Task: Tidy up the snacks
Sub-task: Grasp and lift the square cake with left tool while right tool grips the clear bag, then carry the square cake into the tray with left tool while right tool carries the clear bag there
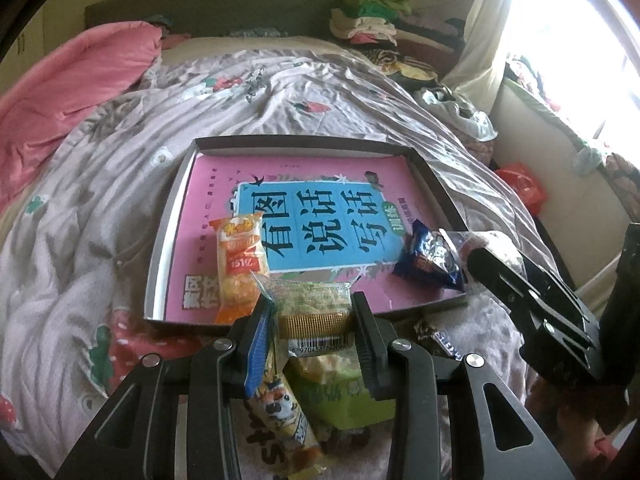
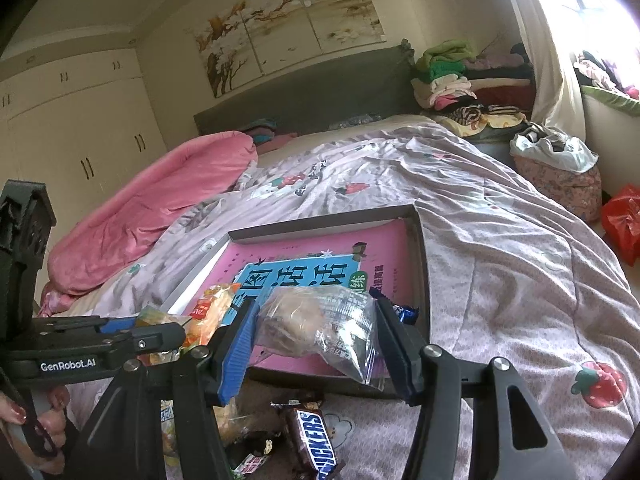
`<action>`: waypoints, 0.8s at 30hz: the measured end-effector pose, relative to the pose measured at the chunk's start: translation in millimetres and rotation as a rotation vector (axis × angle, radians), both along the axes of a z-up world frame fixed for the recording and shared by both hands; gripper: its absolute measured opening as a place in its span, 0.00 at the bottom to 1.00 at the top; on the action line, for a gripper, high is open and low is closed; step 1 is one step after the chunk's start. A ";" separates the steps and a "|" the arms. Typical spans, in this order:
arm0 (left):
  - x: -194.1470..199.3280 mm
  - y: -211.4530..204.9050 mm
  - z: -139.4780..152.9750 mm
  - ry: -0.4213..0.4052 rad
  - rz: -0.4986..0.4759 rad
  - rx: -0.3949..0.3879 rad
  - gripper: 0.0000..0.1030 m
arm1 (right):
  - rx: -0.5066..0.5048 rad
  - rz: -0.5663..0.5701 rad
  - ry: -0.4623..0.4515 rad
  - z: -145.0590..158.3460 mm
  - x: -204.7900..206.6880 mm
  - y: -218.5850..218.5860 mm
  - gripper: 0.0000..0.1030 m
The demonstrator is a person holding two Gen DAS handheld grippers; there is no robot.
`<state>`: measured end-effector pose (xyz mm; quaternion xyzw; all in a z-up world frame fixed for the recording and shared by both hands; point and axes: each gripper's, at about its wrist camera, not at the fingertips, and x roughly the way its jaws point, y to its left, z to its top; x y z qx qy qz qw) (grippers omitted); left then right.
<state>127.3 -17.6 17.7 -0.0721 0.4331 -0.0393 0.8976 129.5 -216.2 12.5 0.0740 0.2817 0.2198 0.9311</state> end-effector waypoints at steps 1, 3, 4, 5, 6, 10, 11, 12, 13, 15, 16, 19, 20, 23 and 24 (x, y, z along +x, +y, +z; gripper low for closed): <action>0.9 -0.2 0.3 -0.001 0.000 -0.001 0.38 | 0.001 0.001 0.002 -0.1 -0.1 -0.1 0.56; 2.5 -1.3 1.0 -0.003 0.001 0.004 0.38 | 0.004 0.001 0.001 0.3 0.2 -0.4 0.56; 3.4 -1.4 1.0 -0.003 0.001 0.005 0.38 | 0.004 0.003 0.001 0.4 0.9 0.1 0.56; 4.1 -2.0 1.3 -0.003 0.001 0.003 0.38 | 0.005 0.003 0.000 0.5 0.9 0.3 0.56; 4.7 -2.6 1.6 -0.005 0.000 0.004 0.38 | 0.006 0.004 0.001 0.6 1.6 0.5 0.56; 9.9 -5.8 0.0 -0.004 -0.006 0.015 0.38 | 0.010 0.007 0.008 -0.2 3.7 0.1 0.56; 10.9 -6.4 -0.5 -0.004 -0.006 0.018 0.38 | 0.010 0.005 0.008 -0.4 4.0 0.2 0.56; 12.8 -7.8 -1.8 -0.002 -0.006 0.024 0.38 | 0.010 0.005 0.008 -0.6 4.1 0.4 0.56; 14.4 -8.5 -3.0 0.002 -0.007 0.023 0.38 | 0.009 0.004 0.008 -0.8 4.6 0.3 0.56; 17.7 -8.2 -4.9 0.006 -0.005 0.024 0.38 | 0.007 0.005 0.009 -1.0 4.7 0.2 0.56; 18.9 -8.3 -5.7 0.008 -0.004 0.025 0.38 | 0.005 0.004 0.009 -1.3 5.0 0.0 0.56; 23.2 -7.7 -7.6 0.014 0.000 0.022 0.38 | -0.002 0.003 0.009 -2.3 5.7 -0.1 0.56; 24.3 -7.3 -7.9 0.014 0.002 0.022 0.38 | -0.004 0.003 0.009 -2.4 6.1 0.1 0.56; 28.1 -5.9 -8.3 0.015 0.008 0.020 0.38 | -0.003 0.003 0.011 -2.5 5.7 -0.1 0.56; 29.5 -5.6 -8.4 0.014 0.011 0.017 0.38 | -0.006 0.001 0.012 -3.1 6.1 -0.5 0.56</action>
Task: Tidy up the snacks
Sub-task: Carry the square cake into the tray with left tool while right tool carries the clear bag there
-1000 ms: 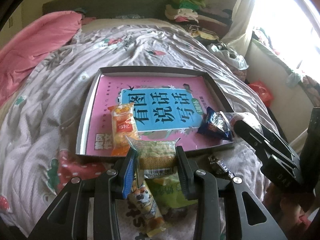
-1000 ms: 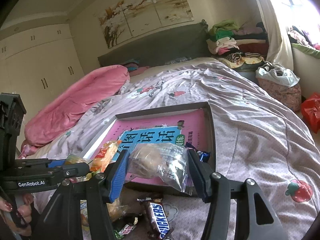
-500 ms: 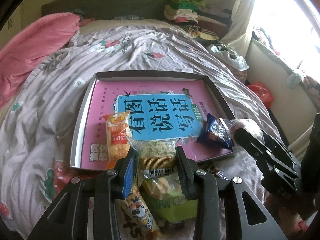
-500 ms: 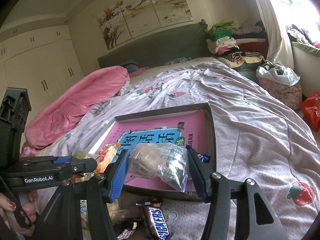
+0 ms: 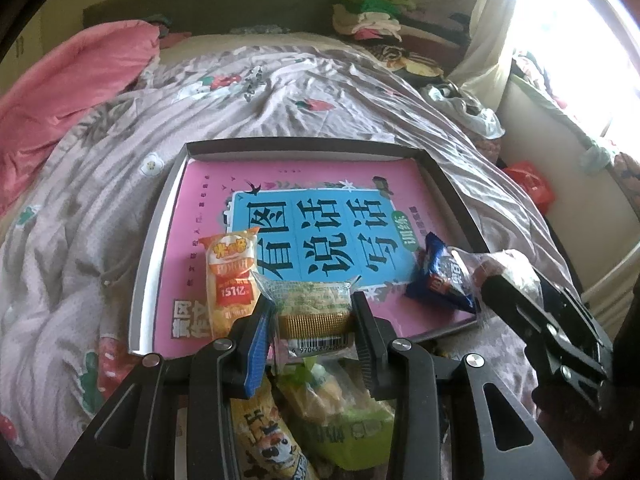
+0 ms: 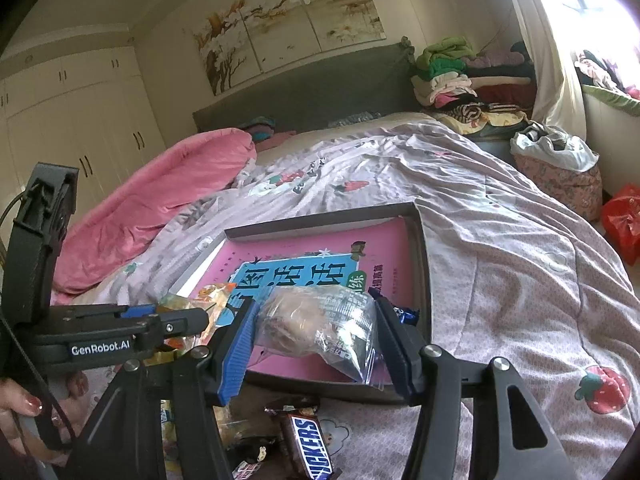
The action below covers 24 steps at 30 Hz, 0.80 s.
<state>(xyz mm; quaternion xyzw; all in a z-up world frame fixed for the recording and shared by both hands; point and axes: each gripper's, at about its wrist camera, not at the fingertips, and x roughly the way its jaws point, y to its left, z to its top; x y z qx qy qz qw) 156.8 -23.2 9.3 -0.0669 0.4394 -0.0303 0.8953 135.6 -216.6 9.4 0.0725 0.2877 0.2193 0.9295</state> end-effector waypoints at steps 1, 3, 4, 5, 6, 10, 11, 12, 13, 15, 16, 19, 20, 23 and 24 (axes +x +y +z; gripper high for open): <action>0.9 0.0 0.2 -0.001 0.000 -0.001 0.38 | -0.003 -0.002 0.000 -0.7 0.2 -0.1 0.56; 3.4 -0.1 0.2 -0.003 0.001 -0.002 0.38 | -0.005 -0.002 0.003 -1.7 1.0 -0.9 0.56; 4.9 -0.1 -0.1 -0.004 0.001 -0.005 0.38 | -0.007 -0.003 0.003 -2.5 2.2 -0.7 0.56; 6.3 -0.3 -0.5 -0.005 0.000 -0.007 0.38 | -0.011 -0.004 0.004 -3.2 2.8 -0.4 0.56; 7.5 -0.9 -0.8 -0.004 0.000 -0.006 0.38 | -0.014 -0.003 0.005 -3.7 3.7 0.0 0.56; 12.4 -2.5 -4.7 0.003 -0.001 -0.001 0.38 | -0.036 -0.001 0.006 -7.3 6.5 4.4 0.56; 13.4 -2.6 -6.1 0.005 0.000 0.000 0.38 | -0.045 0.000 0.005 -8.1 7.0 6.0 0.56; 14.8 -2.8 -8.0 0.009 0.001 0.006 0.38 | -0.052 0.001 0.004 -8.8 7.3 7.3 0.56; 15.6 -3.2 -9.6 0.012 0.000 0.008 0.38 | -0.060 0.001 0.005 -10.0 8.6 8.6 0.56; 18.0 -3.5 -13.6 0.021 0.001 0.008 0.38 | -0.069 0.002 0.006 -11.7 10.3 10.6 0.56; 18.8 -3.5 -14.9 0.023 0.001 0.009 0.38 | -0.075 0.002 0.005 -12.8 11.0 11.5 0.56; 20.9 -2.9 -19.4 0.032 0.001 0.008 0.38 | -0.087 0.002 0.007 -15.7 12.9 13.6 0.56; 21.7 -3.0 -20.9 0.035 0.002 0.010 0.38 | -0.090 0.004 0.008 -16.3 13.6 14.1 0.56; 22.6 -3.0 -23.2 0.038 0.002 0.012 0.38 | -0.098 0.007 0.008 -18.0 14.8 16.3 0.56; 23.0 -3.0 -24.1 0.040 0.002 0.013 0.38 | -0.103 0.007 0.006 -18.7 15.0 16.4 0.56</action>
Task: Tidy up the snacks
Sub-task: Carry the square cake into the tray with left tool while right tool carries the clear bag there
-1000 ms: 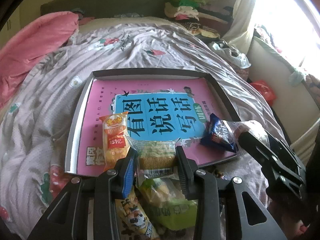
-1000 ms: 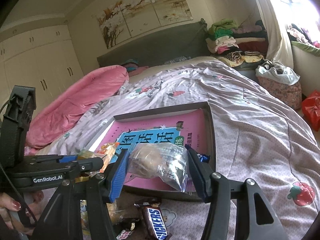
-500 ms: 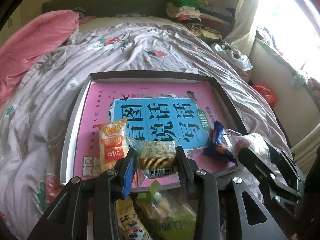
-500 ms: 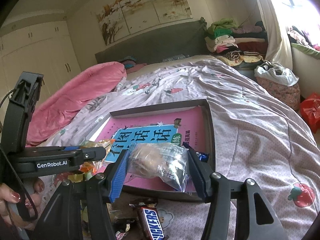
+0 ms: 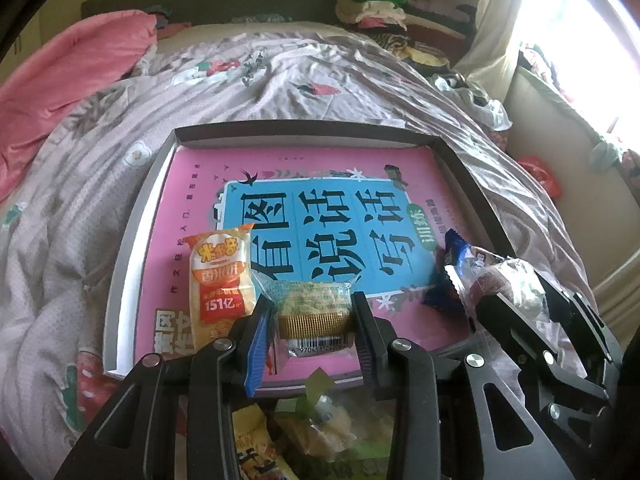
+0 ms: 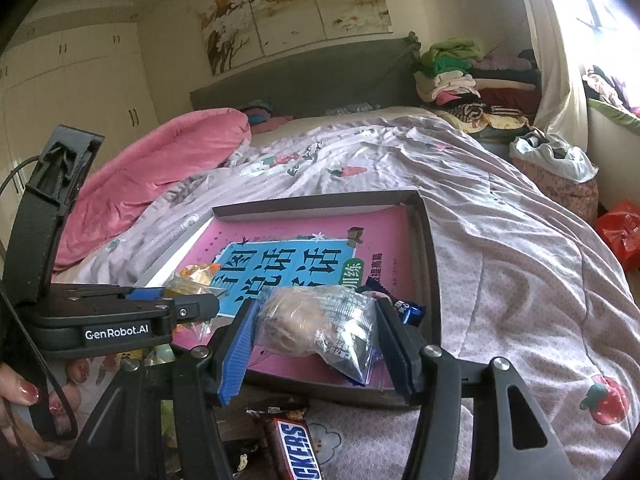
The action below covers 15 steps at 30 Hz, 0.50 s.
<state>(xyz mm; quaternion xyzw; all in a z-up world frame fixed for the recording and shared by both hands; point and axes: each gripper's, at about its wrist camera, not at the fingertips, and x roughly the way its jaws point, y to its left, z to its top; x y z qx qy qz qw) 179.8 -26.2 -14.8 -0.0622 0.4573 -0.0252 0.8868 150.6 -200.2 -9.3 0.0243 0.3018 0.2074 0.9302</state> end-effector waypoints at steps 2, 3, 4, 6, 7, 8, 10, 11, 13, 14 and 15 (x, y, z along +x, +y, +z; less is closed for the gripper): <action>0.7 -0.1 -1.3 0.002 0.000 0.001 0.38 | -0.005 0.002 0.003 -1.2 1.2 0.8 0.56; 0.9 -0.3 -1.8 0.003 0.000 0.001 0.38 | -0.006 0.003 0.003 -1.5 1.2 1.7 0.56; 1.0 -0.6 -2.4 0.004 -0.001 0.003 0.38 | -0.010 0.004 0.004 -2.2 1.5 2.6 0.56; 0.9 -1.3 -3.5 0.005 -0.002 0.007 0.38 | -0.015 0.006 0.006 -3.1 1.8 4.1 0.56; 1.0 -1.4 -3.9 0.007 -0.003 0.007 0.38 | -0.016 0.007 0.007 -3.6 1.9 4.8 0.56; 1.2 -1.5 -4.3 0.008 -0.004 0.007 0.38 | -0.019 0.008 0.007 -3.8 1.9 5.8 0.56; 1.3 -2.0 -5.0 0.009 -0.005 0.010 0.38 | -0.024 0.011 0.008 -4.6 1.7 7.2 0.56; 1.3 -2.1 -5.1 0.009 -0.006 0.011 0.38 | -0.026 0.011 0.009 -4.8 1.6 7.8 0.56; 1.5 -2.1 -5.2 0.009 -0.005 0.011 0.38 | -0.030 0.015 0.012 -5.6 2.6 8.9 0.56; 1.4 -2.1 -5.2 0.009 -0.005 0.010 0.38 | -0.033 0.016 0.014 -6.1 2.7 9.5 0.57; 1.5 -2.2 -5.3 0.009 -0.005 0.010 0.38 | -0.038 0.016 0.016 -6.7 2.7 10.2 0.57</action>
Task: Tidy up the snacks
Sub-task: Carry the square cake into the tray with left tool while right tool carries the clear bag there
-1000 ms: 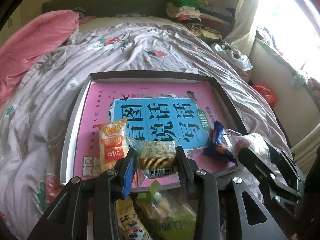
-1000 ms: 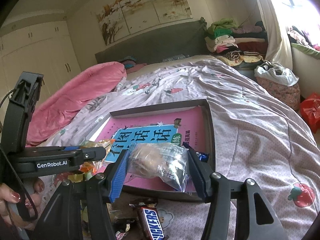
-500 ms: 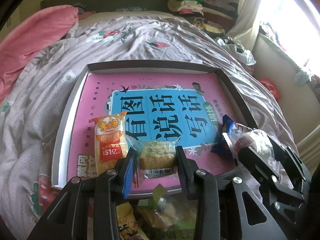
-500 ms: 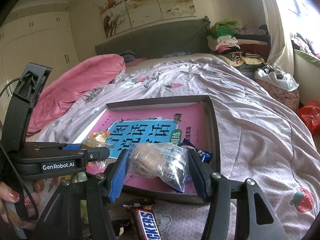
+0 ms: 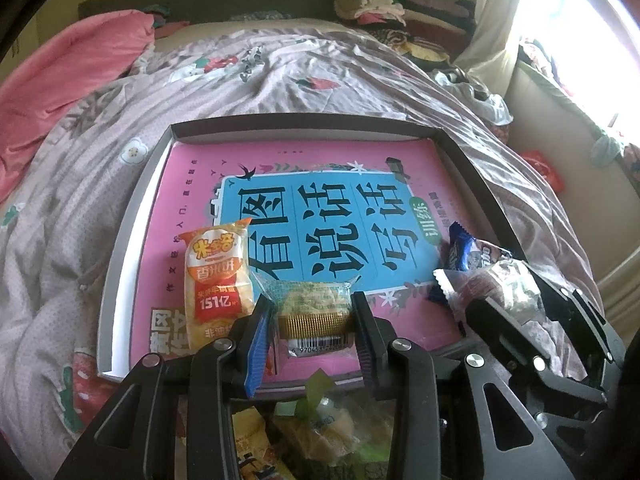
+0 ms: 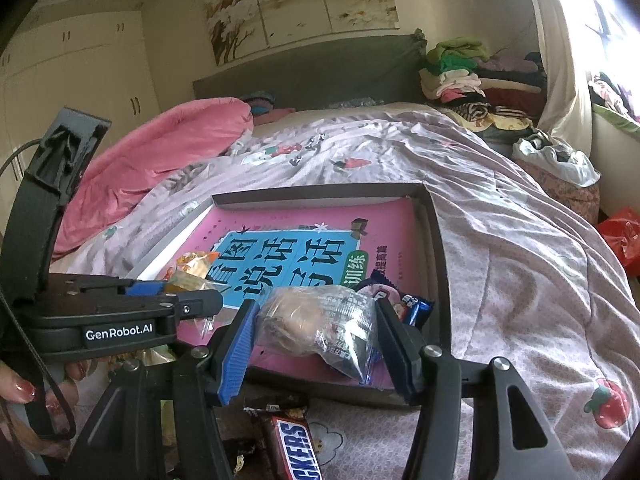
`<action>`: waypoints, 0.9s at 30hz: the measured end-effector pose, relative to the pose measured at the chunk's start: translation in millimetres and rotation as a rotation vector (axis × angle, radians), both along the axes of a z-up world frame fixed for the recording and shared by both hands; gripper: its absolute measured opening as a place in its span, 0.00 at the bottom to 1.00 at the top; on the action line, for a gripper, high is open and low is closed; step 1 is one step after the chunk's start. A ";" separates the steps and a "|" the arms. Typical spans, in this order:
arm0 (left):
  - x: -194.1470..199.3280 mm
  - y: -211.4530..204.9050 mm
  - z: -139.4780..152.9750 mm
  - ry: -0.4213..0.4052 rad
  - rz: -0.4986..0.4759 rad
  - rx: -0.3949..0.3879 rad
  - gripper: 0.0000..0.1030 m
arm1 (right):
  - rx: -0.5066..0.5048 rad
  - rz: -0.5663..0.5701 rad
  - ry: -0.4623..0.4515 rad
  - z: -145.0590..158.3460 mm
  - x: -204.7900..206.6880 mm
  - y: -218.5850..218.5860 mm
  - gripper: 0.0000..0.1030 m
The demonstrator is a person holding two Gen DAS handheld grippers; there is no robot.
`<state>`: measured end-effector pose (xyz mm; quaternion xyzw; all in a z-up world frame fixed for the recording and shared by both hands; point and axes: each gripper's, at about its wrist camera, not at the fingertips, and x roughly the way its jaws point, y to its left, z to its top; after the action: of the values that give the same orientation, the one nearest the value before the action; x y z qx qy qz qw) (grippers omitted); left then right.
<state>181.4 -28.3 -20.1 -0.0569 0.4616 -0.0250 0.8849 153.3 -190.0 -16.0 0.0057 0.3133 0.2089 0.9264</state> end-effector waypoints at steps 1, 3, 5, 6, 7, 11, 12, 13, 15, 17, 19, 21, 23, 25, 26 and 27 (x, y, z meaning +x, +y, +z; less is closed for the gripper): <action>0.0 0.0 0.0 0.001 0.000 0.001 0.38 | -0.005 0.001 0.002 -0.6 0.3 0.9 0.57; 0.0 -0.1 0.1 0.001 0.000 -0.001 0.38 | -0.010 0.003 0.003 -1.6 -0.5 2.2 0.57; -0.1 -0.4 -0.3 0.001 -0.001 0.001 0.38 | -0.013 0.003 0.005 -2.2 -0.6 3.0 0.57; 0.1 -0.4 -0.6 0.002 -0.001 0.000 0.38 | -0.015 0.002 0.007 -2.7 -0.7 3.2 0.57; 0.1 -0.5 -0.7 0.002 -0.001 0.000 0.38 | -0.018 0.001 0.010 -3.5 -0.4 3.5 0.57; 0.2 -0.4 -0.7 0.003 -0.002 -0.001 0.38 | -0.021 0.001 0.012 -4.5 0.1 3.4 0.58; 0.4 -0.8 -1.4 0.004 -0.003 -0.001 0.38 | -0.020 0.000 0.014 -4.4 0.2 3.3 0.59; 0.4 -0.8 -1.6 0.003 -0.002 -0.002 0.38 | -0.014 0.000 0.021 -4.5 1.3 2.9 0.59; 0.5 -0.8 -1.6 0.003 -0.003 -0.002 0.38 | 0.002 0.003 0.029 -4.9 2.0 1.2 0.60; 0.6 -1.2 -2.5 0.005 -0.003 -0.003 0.38 | 0.008 0.003 0.032 -4.9 2.1 0.3 0.60; 0.5 -1.3 -3.1 0.005 -0.002 -0.008 0.39 | 0.009 0.001 0.033 -4.7 1.8 -0.3 0.60; 0.1 -1.4 -3.7 0.005 0.000 -0.008 0.39 | 0.009 0.003 0.031 -4.6 1.7 -0.1 0.61; -0.1 -2.1 -4.0 0.006 0.002 -0.007 0.39 | 0.004 0.003 0.027 -4.6 1.5 -0.3 0.61; -0.1 0.0 -3.0 0.005 0.004 -0.009 0.39 | 0.003 0.003 0.026 -4.0 1.0 -0.8 0.61; 0.0 0.1 -3.0 0.007 0.003 -0.009 0.39 | 0.002 0.001 0.025 -3.9 0.9 -0.6 0.61; 0.0 0.0 -3.0 0.007 0.004 -0.009 0.39 | 0.001 0.000 0.025 -3.8 0.7 -0.7 0.62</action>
<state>181.3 -28.3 -23.1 -0.0617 0.4643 -0.0253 0.8832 154.0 -190.7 -19.8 0.0088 0.3246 0.2092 0.9224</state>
